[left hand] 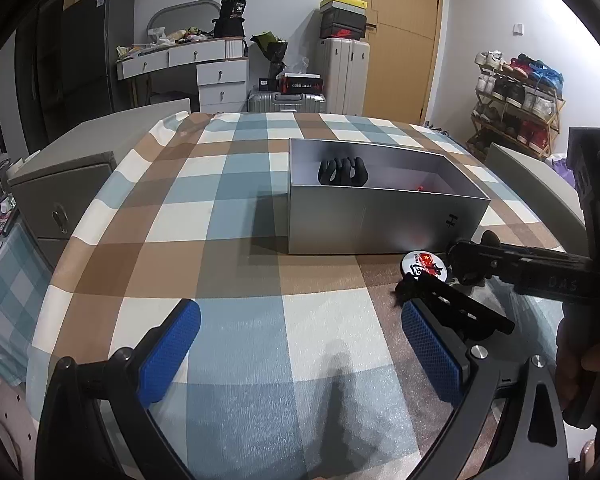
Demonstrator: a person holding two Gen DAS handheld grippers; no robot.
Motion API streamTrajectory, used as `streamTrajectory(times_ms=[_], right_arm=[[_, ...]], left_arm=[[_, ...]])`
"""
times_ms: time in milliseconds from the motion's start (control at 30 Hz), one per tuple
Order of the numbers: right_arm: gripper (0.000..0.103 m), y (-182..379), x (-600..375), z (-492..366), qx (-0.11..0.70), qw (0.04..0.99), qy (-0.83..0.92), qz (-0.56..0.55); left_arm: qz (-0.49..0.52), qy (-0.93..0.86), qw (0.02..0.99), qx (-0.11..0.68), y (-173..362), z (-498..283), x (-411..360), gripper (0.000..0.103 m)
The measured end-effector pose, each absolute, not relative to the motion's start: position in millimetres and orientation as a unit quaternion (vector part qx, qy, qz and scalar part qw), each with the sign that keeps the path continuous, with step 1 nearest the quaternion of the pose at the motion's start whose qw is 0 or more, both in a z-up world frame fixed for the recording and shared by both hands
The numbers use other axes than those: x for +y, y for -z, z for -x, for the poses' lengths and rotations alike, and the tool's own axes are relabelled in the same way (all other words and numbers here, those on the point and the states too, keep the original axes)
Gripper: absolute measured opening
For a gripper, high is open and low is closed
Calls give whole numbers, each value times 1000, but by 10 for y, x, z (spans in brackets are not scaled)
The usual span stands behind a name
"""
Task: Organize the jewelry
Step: 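Grasp the black claw clip with the right gripper while the left grasps the flag badge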
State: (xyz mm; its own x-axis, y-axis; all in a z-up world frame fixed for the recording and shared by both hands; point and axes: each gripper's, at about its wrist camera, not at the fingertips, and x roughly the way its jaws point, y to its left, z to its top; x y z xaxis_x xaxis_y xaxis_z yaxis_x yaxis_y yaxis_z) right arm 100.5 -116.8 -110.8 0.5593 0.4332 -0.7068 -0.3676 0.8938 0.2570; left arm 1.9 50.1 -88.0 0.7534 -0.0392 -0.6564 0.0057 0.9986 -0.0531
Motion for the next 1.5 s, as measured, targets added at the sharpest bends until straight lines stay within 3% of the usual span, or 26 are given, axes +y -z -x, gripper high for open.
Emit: streamTrajectory(times_ms=[100, 167, 733, 1367, 1500], right_arm=[[45, 1107, -1161, -979, 406, 886, -223, -24], [41, 1099, -1157, -954, 404, 886, -225, -17], [41, 926, -1534, -682, 358, 902, -232, -65], [41, 997, -1971, -489, 337, 914, -211, -82], [41, 1042, -2033, -475, 337, 913, -210, -91]], left_arm=[[21, 13, 936, 352, 880, -16, 498, 99], [19, 14, 935, 353, 881, -15, 495, 99], [12, 65, 929, 364, 771, -217, 293, 99], [-19, 136, 877, 461, 941, -794, -238, 98], [-26, 135, 869, 476, 989, -840, -263, 86]])
